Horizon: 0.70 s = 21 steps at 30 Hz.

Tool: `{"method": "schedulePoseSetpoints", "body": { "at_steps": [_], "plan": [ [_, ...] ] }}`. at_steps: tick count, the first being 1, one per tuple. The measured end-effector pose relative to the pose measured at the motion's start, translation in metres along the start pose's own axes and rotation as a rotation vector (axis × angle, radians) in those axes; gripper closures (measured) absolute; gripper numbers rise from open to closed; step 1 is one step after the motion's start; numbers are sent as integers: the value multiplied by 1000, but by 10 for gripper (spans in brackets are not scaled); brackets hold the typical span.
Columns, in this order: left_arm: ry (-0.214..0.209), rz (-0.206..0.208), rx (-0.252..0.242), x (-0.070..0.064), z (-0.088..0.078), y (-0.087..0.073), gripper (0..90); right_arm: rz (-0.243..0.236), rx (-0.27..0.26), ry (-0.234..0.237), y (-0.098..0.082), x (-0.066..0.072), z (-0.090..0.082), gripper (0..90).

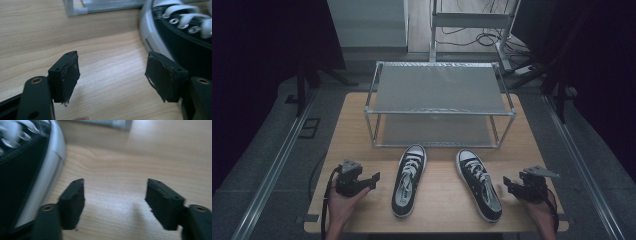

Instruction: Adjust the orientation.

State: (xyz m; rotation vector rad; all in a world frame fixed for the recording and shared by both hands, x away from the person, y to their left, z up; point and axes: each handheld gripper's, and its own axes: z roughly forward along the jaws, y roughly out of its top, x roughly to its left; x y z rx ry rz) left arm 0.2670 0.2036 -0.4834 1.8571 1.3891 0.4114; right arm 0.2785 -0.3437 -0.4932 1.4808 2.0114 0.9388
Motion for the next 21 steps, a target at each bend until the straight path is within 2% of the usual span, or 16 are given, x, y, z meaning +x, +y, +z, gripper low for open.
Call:
{"method": "schedulePoseSetpoints", "body": {
  "at_steps": [3, 4, 5, 6, 9, 10, 11, 12, 13, 14, 19, 21],
  "plan": [
    [-12, 17, -5, -6, -5, 2, 270, -47, -52, 51, 7, 10, -18, 465],
    [-18, 25, -4, -8, -7, 2, 262, -70, -83, 117, 13, 21, -30, 531],
    [-21, 33, -2, -10, -8, 3, 260, -82, -99, 146, 16, 27, -36, 565],
    [-21, 39, -2, -12, -10, 4, 260, -82, -99, 146, 16, 27, -36, 565],
    [-31, 40, -2, -16, -14, 5, 256, -124, -127, 248, 25, 51, -51, 655],
    [-37, 45, 3, -17, -15, 5, 252, -148, -131, 312, 29, 70, -57, 714],
    [-40, 48, 6, -18, -16, 5, 252, -164, -133, 351, 31, 79, -59, 738],
    [-45, 50, 3, -18, -17, 5, 252, -164, -133, 351, 31, 79, -59, 738],
    [-49, 45, -1, -19, -18, 5, 252, -191, -125, 418, 34, 99, -60, 792],
    [-54, 41, 1, -19, -18, 5, 252, -191, -125, 418, 34, 99, -60, 792],
    [-68, 44, 4, -22, -20, 6, 250, -269, -65, 529, 35, 148, -44, 858],
    [-71, 55, 7, -24, -21, 7, 250, -290, -31, 554, 32, 166, -33, 869]
  ]
}}
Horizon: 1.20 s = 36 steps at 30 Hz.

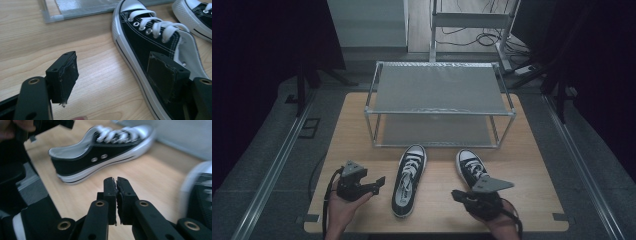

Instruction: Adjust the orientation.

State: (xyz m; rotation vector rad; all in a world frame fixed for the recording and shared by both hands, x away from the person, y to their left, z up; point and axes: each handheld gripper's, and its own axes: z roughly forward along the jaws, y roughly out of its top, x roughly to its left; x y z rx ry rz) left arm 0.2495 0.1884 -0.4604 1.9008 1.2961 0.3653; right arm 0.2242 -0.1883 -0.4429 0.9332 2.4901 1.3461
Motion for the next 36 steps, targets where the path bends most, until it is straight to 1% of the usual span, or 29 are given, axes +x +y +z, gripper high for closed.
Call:
{"method": "schedulePoseSetpoints", "body": {
  "at_steps": [3, 6, 8, 9, 10, 12, 13, 14, 15, 19, 20, 21, 23, 24, 25, 27, 29, 30, 31, 32, 33, 35, 36],
  "plan": [
    [-9, 9, -4, -4, -2, 1, 248, -17, 39, 33, 1, 15, 26, 883],
    [-11, 18, -1, -5, -4, 2, 246, -47, 91, 66, 1, 30, 53, 886],
    [-12, 21, -1, -5, -5, 2, 244, -64, 120, 80, -1, 37, 69, 886],
    [-14, 21, 0, -5, -5, 2, 243, -71, 128, 79, -2, 39, 78, 887],
    [-15, 20, -1, -5, -6, 2, 242, -80, 131, 79, -3, 41, 84, 888],
    [-14, 17, -5, -4, -7, 2, 242, -89, 145, 97, -4, 44, 97, 892],
    [-14, 15, -6, -3, -8, 2, 242, -91, 149, 100, -5, 45, 100, 892],
    [-14, 13, -9, -2, -9, 2, 241, -102, 144, 116, -5, 49, 107, 897],
    [-14, 10, -12, -1, -10, 2, 241, -102, 144, 116, -5, 49, 107, 897],
    [-20, 3, -12, 1, -11, 2, 241, -111, 133, 146, -1, 55, 118, 897],
    [-17, 1, -13, 2, -11, 2, 240, -114, 124, 166, 2, 58, 125, 898],
    [-17, -1, -14, 3, -11, 1, 240, -114, 124, 166, 2, 58, 125, 898],
    [-16, -2, -12, 5, -10, 2, 240, -120, 119, 186, 5, 61, 134, 898],
    [-18, -4, -11, 6, -10, 2, 239, -120, 117, 192, 8, 62, 138, 898],
    [-16, -4, -8, 7, -9, 2, 240, -129, 114, 196, 10, 65, 143, 896],
    [-12, 0, -7, 7, -9, 2, 240, -135, 106, 202, 13, 68, 148, 874],
    [-11, 3, -8, 7, -11, 2, 239, -119, 94, 211, 14, 69, 149, 841],
    [-10, 0, -11, 8, -12, 2, 239, -112, 85, 212, 14, 69, 146, 823],
    [-11, -3, -11, 8, -13, 2, 238, -109, 62, 181, 16, 68, 135, 754],
    [-13, -2, -11, 8, -13, 2, 238, -109, 62, 181, 16, 68, 135, 754],
    [-13, 0, -9, 8, -13, 2, 237, -114, 51, 159, 18, 67, 127, 711],
    [-13, 4, -2, 7, -14, 3, 233, -134, 51, 127, 20, 63, 107, 597],
    [-14, 7, -4, 6, -14, 4, 233, -139, 32, 92, 20, 60, 95, 545]
  ]
}}
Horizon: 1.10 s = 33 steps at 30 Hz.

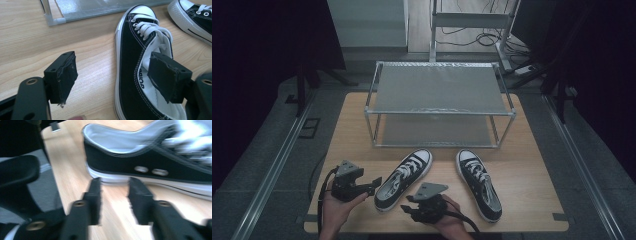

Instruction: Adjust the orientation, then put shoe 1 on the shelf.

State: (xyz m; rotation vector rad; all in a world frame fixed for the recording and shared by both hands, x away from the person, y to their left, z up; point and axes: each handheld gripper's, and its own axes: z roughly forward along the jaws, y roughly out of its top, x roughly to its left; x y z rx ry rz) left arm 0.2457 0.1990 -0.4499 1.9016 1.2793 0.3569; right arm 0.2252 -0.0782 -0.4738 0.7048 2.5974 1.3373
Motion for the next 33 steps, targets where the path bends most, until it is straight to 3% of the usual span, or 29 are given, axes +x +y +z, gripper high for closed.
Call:
{"method": "schedulePoseSetpoints", "body": {
  "at_steps": [1, 2, 3, 6, 7, 10, 13, 22, 28, 33],
  "plan": [
    [-3, 1, 2, -1, 0, 1, 233, 11, -28, -29, -2, -2, -13, 506],
    [-8, 1, 4, -3, 1, 2, 233, 61, -78, -52, -8, -10, -38, 446],
    [-14, 2, 9, -5, 2, 2, 232, 61, -78, -52, -8, -10, -38, 446],
    [-25, 21, 30, -12, 6, 3, 228, 115, -102, -92, -17, -23, -69, 376],
    [-35, 31, 34, -15, 6, 4, 217, 146, -132, -127, -25, -31, -88, 366],
    [-43, 49, 46, -22, 8, 8, 202, 179, -146, -131, -33, -39, -104, 337],
    [-56, 66, 61, -28, 10, 13, 187, 220, -181, -199, -46, -50, -128, 327],
    [-78, 124, 184, -40, 39, 36, 151, 244, -224, -266, -52, -63, -150, 327],
    [-64, 165, 287, -47, 67, 43, 142, 255, -211, -275, -56, -67, -148, 327],
    [-47, 151, 355, -47, 83, 46, 141, 251, -181, -292, -59, -68, -142, 327]
  ]
}}
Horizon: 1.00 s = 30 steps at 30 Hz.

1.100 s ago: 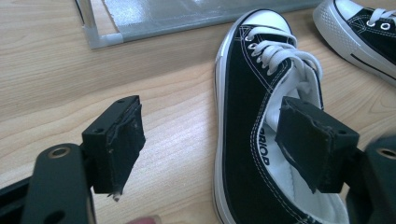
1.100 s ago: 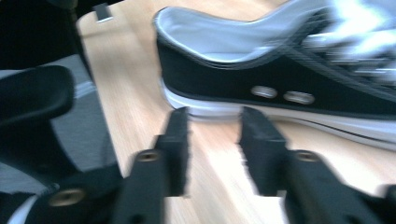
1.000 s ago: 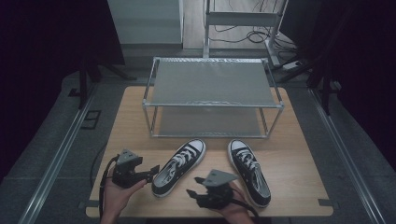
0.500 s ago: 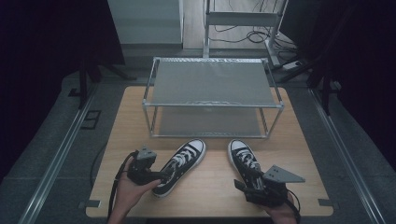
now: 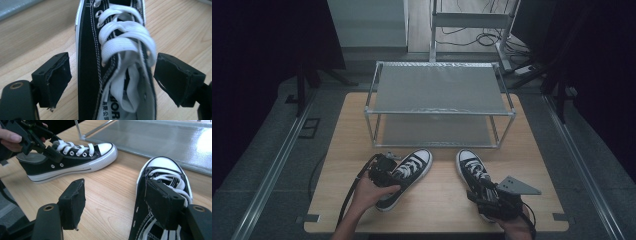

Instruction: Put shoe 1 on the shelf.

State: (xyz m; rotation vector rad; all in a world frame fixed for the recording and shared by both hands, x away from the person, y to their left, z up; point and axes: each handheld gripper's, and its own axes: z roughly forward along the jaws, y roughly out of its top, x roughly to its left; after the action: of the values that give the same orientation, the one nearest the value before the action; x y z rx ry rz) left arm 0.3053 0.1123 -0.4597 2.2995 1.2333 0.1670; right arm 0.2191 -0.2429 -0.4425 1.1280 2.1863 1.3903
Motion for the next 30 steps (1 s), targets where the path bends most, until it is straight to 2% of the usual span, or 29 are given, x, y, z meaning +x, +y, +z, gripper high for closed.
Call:
{"method": "schedulePoseSetpoints", "body": {
  "at_steps": [3, 5, 11, 14, 17, 20, 24, 30],
  "plan": [
    [7, 3, 39, -1, 6, 5, 132, -5, 12, -6, -2, 0, 3, 326],
    [11, 19, 64, -1, 10, 9, 121, -6, 19, -16, -2, 1, 4, 325],
    [33, 29, 136, -6, 20, 18, 117, 1, 14, -31, -2, 0, 3, 323],
    [50, 24, 171, -6, 23, 21, 114, 10, 10, -35, -2, -1, 2, 320],
    [44, 29, 219, -6, 28, 23, 113, 10, 11, -36, -2, -2, 2, 319],
    [45, 14, 250, -6, 31, 24, 114, 10, 9, -38, -2, -2, 2, 319],
    [44, 6, 278, -5, 33, 25, 117, 9, 10, -44, -2, -2, 1, 319],
    [32, -5, 266, -3, 32, 24, 140, 9, 11, -46, -2, -2, 2, 319]
  ]
}}
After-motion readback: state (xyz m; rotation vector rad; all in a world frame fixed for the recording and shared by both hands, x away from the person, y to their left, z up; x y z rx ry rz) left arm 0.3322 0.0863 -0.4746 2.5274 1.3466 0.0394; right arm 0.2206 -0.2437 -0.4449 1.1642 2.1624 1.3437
